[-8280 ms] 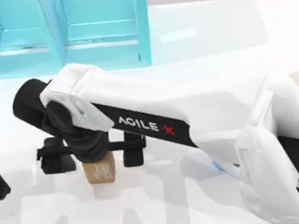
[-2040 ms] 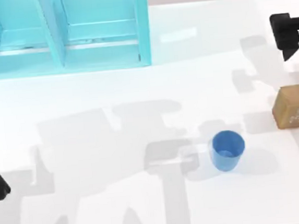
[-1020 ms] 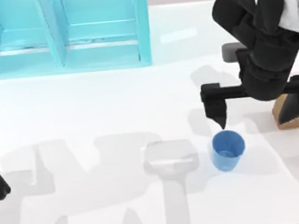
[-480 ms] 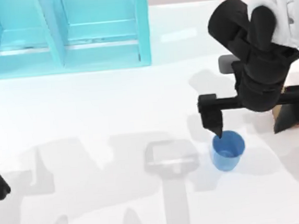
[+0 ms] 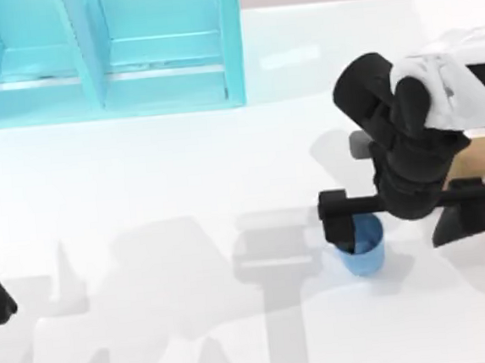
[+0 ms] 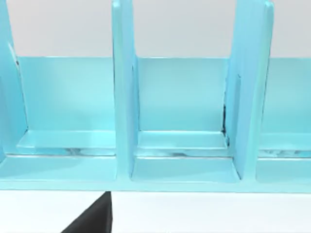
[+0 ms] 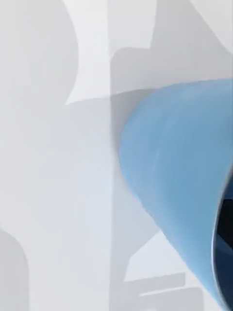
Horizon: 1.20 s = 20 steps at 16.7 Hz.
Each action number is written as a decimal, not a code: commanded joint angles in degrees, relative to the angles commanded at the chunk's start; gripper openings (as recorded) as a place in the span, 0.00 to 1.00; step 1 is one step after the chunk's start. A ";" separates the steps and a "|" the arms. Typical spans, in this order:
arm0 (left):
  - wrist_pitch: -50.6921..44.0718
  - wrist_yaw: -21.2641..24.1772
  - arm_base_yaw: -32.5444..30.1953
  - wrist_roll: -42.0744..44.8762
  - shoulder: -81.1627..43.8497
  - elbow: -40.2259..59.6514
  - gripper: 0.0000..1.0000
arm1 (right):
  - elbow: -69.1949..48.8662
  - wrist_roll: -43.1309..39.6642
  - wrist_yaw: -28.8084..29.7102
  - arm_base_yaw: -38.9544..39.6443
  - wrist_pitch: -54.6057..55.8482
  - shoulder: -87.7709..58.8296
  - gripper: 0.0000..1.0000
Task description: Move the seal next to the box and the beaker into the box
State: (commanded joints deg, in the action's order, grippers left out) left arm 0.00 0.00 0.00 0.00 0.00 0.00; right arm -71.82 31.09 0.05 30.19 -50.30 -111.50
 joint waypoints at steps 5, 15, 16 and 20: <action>0.00 0.00 0.00 0.00 0.00 0.00 1.00 | 0.00 0.00 0.00 0.00 0.00 0.00 0.77; 0.00 0.00 0.00 0.00 0.00 0.00 1.00 | 0.00 0.00 0.00 0.00 0.00 0.00 0.02; 0.00 0.00 0.00 0.00 0.00 0.00 1.00 | 0.00 0.00 0.00 0.00 0.00 0.00 0.00; 0.00 0.00 0.00 0.00 0.00 0.00 1.00 | 0.00 0.00 0.00 0.00 0.00 0.00 0.00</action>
State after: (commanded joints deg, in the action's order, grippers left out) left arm 0.00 0.00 0.00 0.00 0.00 0.00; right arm -71.82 31.09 0.05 30.19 -50.30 -111.50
